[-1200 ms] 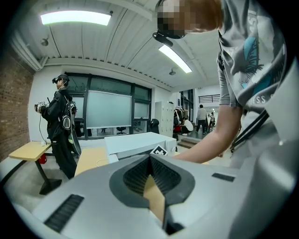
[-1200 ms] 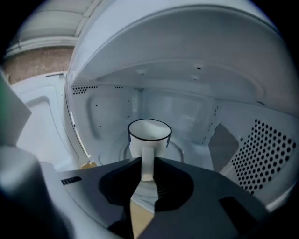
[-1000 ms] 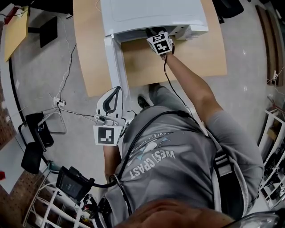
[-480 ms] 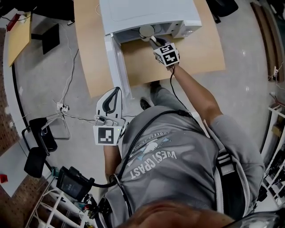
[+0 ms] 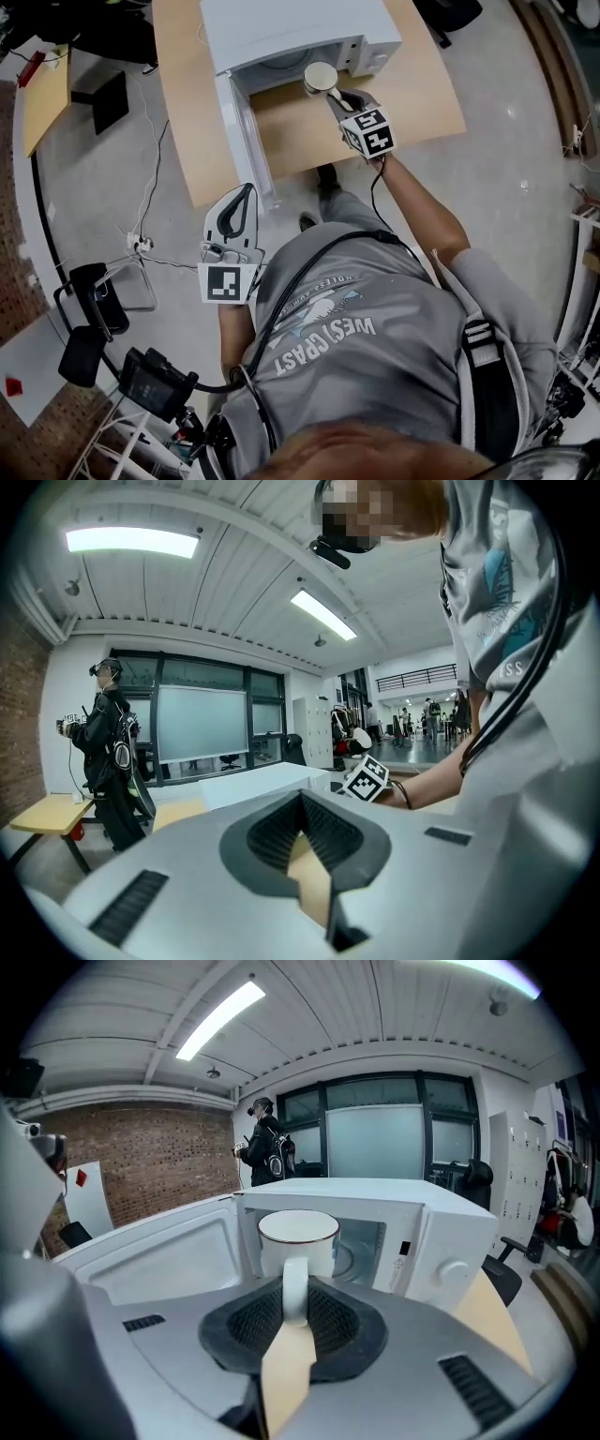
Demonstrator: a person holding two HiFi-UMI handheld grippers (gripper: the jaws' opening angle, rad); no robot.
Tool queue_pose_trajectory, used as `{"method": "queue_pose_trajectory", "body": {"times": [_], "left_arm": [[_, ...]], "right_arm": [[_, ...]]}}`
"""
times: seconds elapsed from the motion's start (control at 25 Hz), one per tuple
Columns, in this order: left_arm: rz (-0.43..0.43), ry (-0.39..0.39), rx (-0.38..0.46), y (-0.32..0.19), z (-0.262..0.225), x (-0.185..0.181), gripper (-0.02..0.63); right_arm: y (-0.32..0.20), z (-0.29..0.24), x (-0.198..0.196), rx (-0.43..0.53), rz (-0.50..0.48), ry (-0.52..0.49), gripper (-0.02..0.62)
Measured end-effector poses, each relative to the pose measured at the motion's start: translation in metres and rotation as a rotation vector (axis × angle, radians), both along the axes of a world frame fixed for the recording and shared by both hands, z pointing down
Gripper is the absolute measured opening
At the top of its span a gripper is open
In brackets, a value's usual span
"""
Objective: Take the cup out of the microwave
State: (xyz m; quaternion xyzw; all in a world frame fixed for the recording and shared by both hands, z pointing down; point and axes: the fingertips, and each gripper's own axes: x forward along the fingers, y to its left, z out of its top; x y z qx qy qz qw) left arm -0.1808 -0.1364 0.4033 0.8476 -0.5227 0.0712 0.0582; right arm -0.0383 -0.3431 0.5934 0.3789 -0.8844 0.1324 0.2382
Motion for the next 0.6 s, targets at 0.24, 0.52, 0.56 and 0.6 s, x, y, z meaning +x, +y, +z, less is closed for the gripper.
{"method": "queue_pose_trajectory", "body": {"times": [0.24,0.52,0.56,0.6], "left_arm": [[0.045,-0.024,0.044,0.032,-0.013,0.01,0.043],[0.113,-0.003,0.095,0.065,-0.02,0.027,0.043],[0.127,-0.006,0.101,0.066,-0.019,0.03,0.043],[0.139,-0.006,0.108,0.067,-0.019,0.034,0.043]], "right_arm": [[0.046,-0.057,0.024,0.045,-0.004,-0.032,0.071],[0.096,-0.108,0.051,0.1,0.022,-0.068,0.071],[0.1,-0.113,0.056,0.107,0.029,-0.071,0.071],[0.104,-0.118,0.063,0.114,0.037,-0.074,0.071]]}}
